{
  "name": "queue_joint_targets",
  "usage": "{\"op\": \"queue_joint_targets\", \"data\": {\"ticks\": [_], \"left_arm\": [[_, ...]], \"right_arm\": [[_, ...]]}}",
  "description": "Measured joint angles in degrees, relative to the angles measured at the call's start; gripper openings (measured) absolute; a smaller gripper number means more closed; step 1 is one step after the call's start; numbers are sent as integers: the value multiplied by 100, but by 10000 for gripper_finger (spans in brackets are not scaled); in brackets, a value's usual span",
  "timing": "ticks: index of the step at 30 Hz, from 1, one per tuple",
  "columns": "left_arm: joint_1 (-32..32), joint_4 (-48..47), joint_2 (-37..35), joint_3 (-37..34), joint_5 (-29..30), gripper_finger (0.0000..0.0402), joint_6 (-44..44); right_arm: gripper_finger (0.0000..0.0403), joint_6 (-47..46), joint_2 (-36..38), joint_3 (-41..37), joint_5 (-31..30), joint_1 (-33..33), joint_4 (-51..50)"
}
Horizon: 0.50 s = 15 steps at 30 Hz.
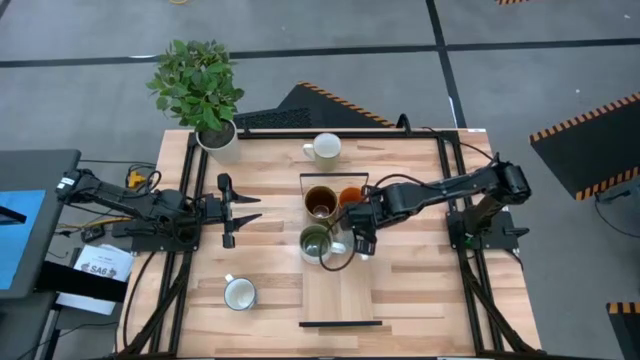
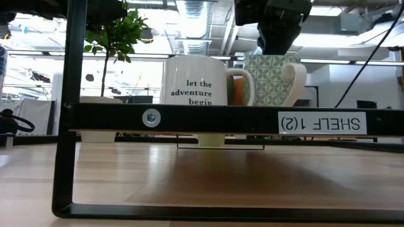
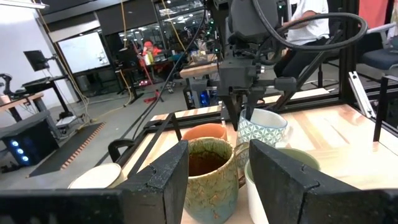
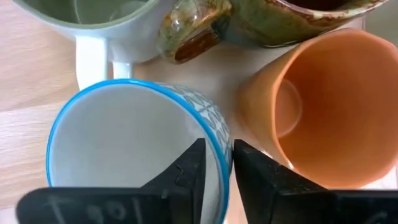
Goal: Place coffee mugs
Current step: Put the green patterned mug on the shelf
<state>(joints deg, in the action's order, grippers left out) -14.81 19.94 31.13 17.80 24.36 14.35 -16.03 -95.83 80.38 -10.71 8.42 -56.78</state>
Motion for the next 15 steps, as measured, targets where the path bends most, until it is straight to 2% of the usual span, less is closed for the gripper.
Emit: {"op": "queue_joint_targets", "data": {"ticks": [15], "left_arm": [[0, 0, -2, 0, -1, 155, 0]], "right_arm": [[212, 94, 319, -4, 43, -109, 47]]}}
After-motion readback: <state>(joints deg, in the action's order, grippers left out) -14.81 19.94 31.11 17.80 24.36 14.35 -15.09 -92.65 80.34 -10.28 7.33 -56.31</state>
